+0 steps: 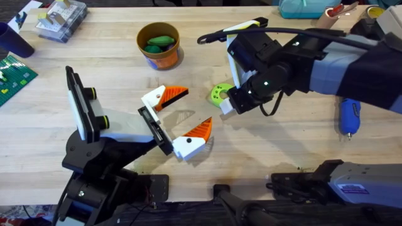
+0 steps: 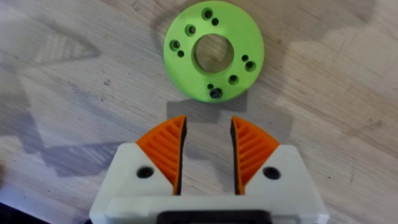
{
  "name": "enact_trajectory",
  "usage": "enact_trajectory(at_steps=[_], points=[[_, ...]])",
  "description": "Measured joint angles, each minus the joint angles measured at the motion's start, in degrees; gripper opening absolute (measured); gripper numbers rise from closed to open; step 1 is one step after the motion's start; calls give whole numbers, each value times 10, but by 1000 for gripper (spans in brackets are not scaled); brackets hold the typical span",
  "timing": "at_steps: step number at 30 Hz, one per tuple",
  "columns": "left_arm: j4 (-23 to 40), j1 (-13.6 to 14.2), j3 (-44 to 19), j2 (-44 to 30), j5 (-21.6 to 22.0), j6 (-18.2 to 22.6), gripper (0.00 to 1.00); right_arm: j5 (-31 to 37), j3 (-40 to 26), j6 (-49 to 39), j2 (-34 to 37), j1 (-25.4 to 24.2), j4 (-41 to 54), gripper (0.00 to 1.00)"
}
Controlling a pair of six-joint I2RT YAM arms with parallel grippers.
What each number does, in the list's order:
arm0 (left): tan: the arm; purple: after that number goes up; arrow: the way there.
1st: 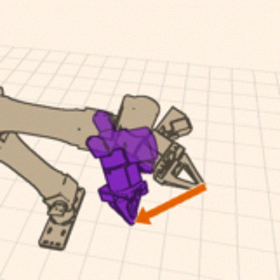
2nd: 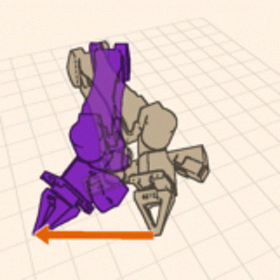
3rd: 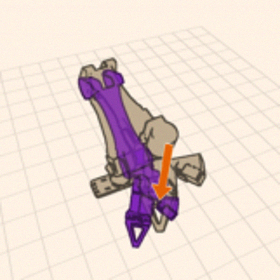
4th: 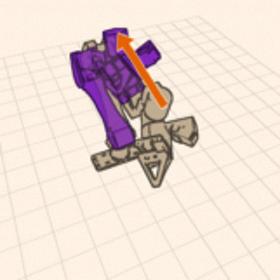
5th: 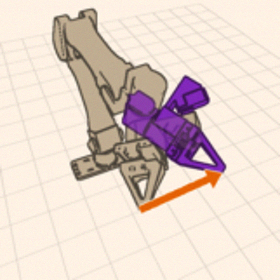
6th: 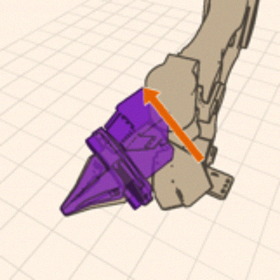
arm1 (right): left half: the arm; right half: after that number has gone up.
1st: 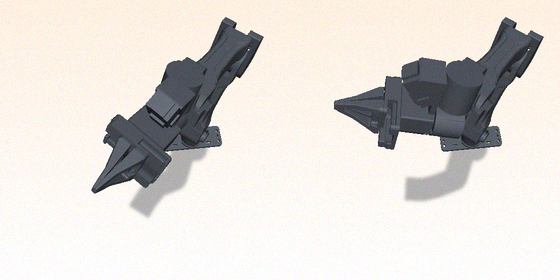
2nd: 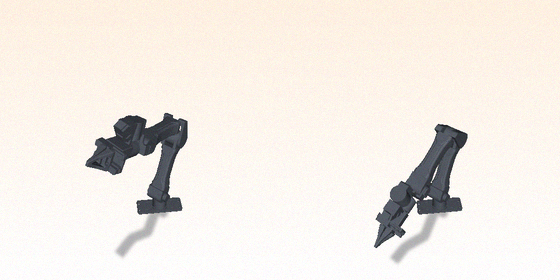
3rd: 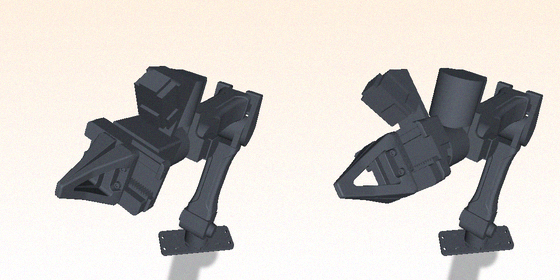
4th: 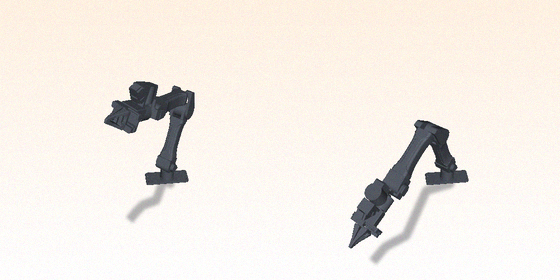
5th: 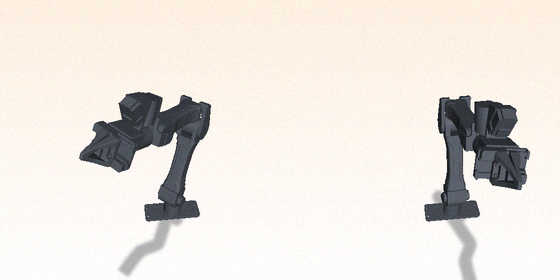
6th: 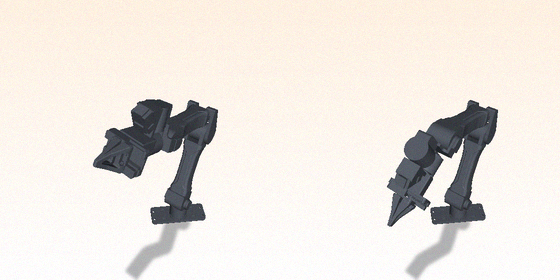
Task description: Pick up the gripper from the table and insert it into the empty holder that is missing its gripper. Then pick up a screw, insert it into the mounting hole, and use the screwdriver to tighten it. Finally, clean up the table by picking up the vegetable and placing it into the bucket.
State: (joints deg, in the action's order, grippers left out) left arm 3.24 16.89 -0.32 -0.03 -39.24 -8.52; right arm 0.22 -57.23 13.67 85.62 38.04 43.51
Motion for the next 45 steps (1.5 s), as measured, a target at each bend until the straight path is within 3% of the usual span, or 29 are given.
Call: enact_trajectory(at_steps=[11, 45], points=[[0, 0, 0, 0, 0, -1, 995, -1, 0, 5, 0, 0, -60, 423], [0, 0, 0, 0, 0, -1, 995, 23, -1, -17, 55, 0, -79, 423]])
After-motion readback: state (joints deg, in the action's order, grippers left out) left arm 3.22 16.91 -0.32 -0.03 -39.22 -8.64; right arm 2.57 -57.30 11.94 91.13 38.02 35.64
